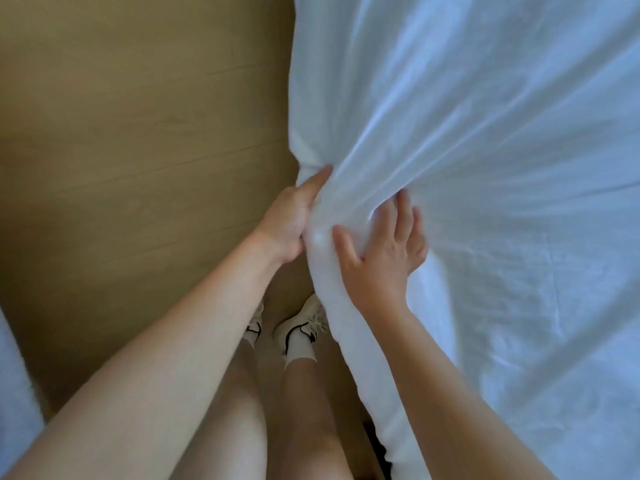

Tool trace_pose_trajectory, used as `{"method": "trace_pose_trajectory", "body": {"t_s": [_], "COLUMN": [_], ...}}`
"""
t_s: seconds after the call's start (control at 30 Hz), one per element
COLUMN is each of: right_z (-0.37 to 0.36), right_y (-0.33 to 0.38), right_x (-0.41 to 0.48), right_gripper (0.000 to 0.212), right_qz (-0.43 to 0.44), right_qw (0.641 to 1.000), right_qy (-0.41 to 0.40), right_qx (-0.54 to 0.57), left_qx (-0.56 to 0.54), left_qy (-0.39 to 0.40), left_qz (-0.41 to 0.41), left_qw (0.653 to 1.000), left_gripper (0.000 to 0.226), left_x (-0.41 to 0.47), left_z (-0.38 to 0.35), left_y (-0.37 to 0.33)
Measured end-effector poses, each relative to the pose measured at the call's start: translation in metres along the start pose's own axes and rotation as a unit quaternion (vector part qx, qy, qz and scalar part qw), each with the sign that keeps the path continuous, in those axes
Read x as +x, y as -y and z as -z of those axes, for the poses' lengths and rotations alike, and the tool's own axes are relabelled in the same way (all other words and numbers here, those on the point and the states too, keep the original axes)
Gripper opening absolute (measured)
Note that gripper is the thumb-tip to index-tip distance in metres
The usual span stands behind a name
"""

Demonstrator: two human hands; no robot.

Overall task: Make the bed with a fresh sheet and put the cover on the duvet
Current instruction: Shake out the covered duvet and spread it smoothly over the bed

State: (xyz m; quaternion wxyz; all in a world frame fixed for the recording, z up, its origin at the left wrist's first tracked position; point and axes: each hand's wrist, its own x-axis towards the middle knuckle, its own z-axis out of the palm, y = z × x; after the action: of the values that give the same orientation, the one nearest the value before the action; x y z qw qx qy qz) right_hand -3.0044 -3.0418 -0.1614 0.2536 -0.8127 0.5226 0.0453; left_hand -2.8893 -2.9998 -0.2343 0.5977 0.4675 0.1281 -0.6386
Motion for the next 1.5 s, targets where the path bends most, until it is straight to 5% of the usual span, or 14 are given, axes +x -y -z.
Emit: {"method": "trace_pose_trajectory", "body": {"t_s": [0.17, 0.47, 0.57, 0.7, 0.8, 0.9, 0.97, 1.03, 1.13, 1.23, 1.4, 1.5], "right_z": [-0.005, 0.020, 0.017, 0.019, 0.023, 0.033, 0.046, 0.061, 0.081, 0.088, 0.077, 0.071], "right_y": [-0.015, -0.074, -0.074, -0.073, -0.086, -0.100, -0.113, -0.129, -0.158, -0.171, -0.157, -0.146], "right_x": [-0.010, -0.050, -0.065, -0.068, -0.070, -0.081, -0.089, -0.097, -0.104, -0.108, -0.106, -0.107], "right_gripper": [0.079, 0.059, 0.053, 0.050, 0.056, 0.057, 0.055, 0.058, 0.064, 0.067, 0.066, 0.064], "right_qz": [0.071, 0.084, 0.108, 0.096, 0.090, 0.098, 0.083, 0.043, -0.036, -0.079, -0.025, 0.013], "right_qw": [0.981, 0.986, 0.987, 0.993, 0.990, 0.987, 0.993, 0.999, 0.999, 0.997, 1.000, 0.999], "right_qy": [0.134, 0.129, 0.112, 0.073, 0.101, 0.119, 0.080, 0.020, -0.023, -0.017, 0.015, 0.042], "right_qx": [-0.120, -0.069, -0.038, -0.020, -0.044, -0.043, -0.017, -0.005, -0.011, -0.014, -0.002, 0.014], "left_qx": [0.079, 0.000, 0.033, 0.214, 0.191, 0.123, 0.119, 0.116, 0.129, 0.136, 0.085, 0.194], "left_qy": [-0.168, -0.231, -0.344, -0.431, -0.395, -0.208, -0.096, -0.082, -0.231, -0.403, -0.457, -0.501], "left_qz": [0.017, 0.042, -0.003, -0.029, 0.006, 0.141, 0.213, 0.237, 0.163, 0.036, -0.036, -0.019], "left_qw": [0.982, 0.972, 0.938, 0.876, 0.899, 0.960, 0.965, 0.961, 0.950, 0.904, 0.885, 0.844], "left_gripper": [0.036, 0.041, 0.039, 0.042, 0.049, 0.061, 0.071, 0.084, 0.058, 0.034, 0.037, 0.038], "left_x": [-0.002, -0.010, -0.009, -0.012, -0.008, -0.018, -0.029, -0.032, -0.025, -0.023, -0.045, -0.058], "left_z": [0.019, 0.001, 0.015, 0.053, 0.036, -0.002, -0.037, -0.069, -0.092, -0.075, -0.038, 0.008], "left_y": [-0.007, 0.030, 0.022, 0.012, 0.028, 0.079, 0.117, 0.145, 0.156, 0.147, 0.134, 0.112]}}
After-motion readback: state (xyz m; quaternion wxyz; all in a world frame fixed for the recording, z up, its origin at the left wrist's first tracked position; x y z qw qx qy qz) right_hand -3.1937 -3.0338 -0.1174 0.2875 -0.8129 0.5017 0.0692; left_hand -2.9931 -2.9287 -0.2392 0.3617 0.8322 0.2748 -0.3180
